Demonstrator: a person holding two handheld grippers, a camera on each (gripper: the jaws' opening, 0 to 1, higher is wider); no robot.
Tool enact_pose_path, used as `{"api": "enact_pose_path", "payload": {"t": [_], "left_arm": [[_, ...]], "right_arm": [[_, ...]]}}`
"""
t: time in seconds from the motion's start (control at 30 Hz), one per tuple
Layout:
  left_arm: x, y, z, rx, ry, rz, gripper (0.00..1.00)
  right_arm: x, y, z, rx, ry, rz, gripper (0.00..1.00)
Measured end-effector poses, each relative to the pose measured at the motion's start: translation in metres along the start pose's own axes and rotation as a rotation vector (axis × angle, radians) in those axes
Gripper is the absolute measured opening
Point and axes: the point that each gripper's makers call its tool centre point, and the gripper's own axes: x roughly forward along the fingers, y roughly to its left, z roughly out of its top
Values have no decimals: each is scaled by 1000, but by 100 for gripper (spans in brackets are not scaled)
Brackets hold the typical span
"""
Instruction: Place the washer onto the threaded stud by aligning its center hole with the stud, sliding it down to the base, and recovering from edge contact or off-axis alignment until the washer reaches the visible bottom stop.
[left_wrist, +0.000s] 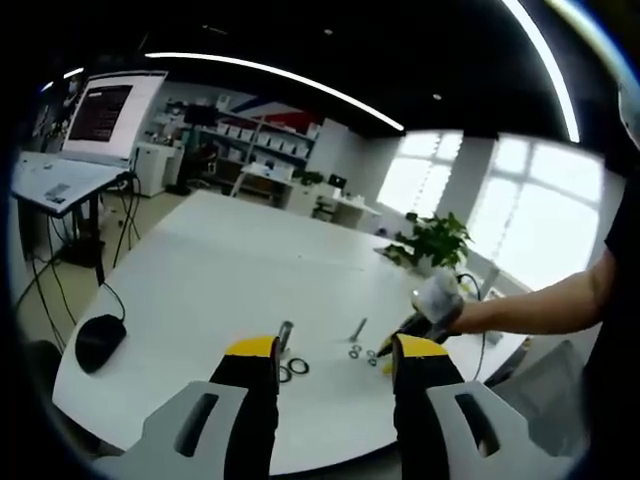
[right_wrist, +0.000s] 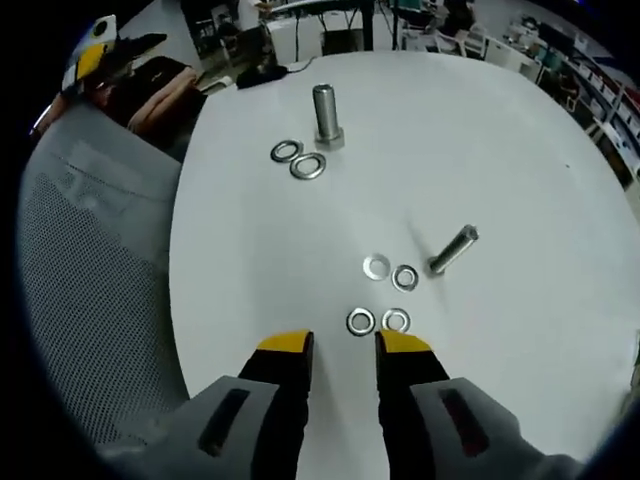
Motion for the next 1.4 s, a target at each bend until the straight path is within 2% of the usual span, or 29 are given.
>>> {"api": "enact_pose_path", "payload": {"t": [0.4,0.47,0.53,0.63,0.73,0.77,0.8,0.93,1.4], "left_arm": [[0,-1,-3,-11,17,-2,41],[0,-1,-2,-4,13,0,41],[1,0,-3,-8,16,2,41],[1,1,-3,-5,19,6,42],[1,-1,-3,2,18,4,41],[0,-1,-3,2,18,3,41],[0,-1,-2,-1,15,4,41],[0,-2,0,-2,7,2,41],[0,-5,4,-1,-7,-6,41]], "right_arm": [[6,-3,4,-25,21,-7,24],[7,-4,4,-58,48,-16,23],[7,-8,2,-133,100,-46,21],[9,-6,5,-117,127,-32,21],[10,-6,5,-147,205,-22,21],[10,-6,5,-149,213,-22,21],[11,-6,5,-130,238,-28,21],[11,-6,5,-136,279,-27,21],[9,-11,4,-132,258,-14,16]]}}
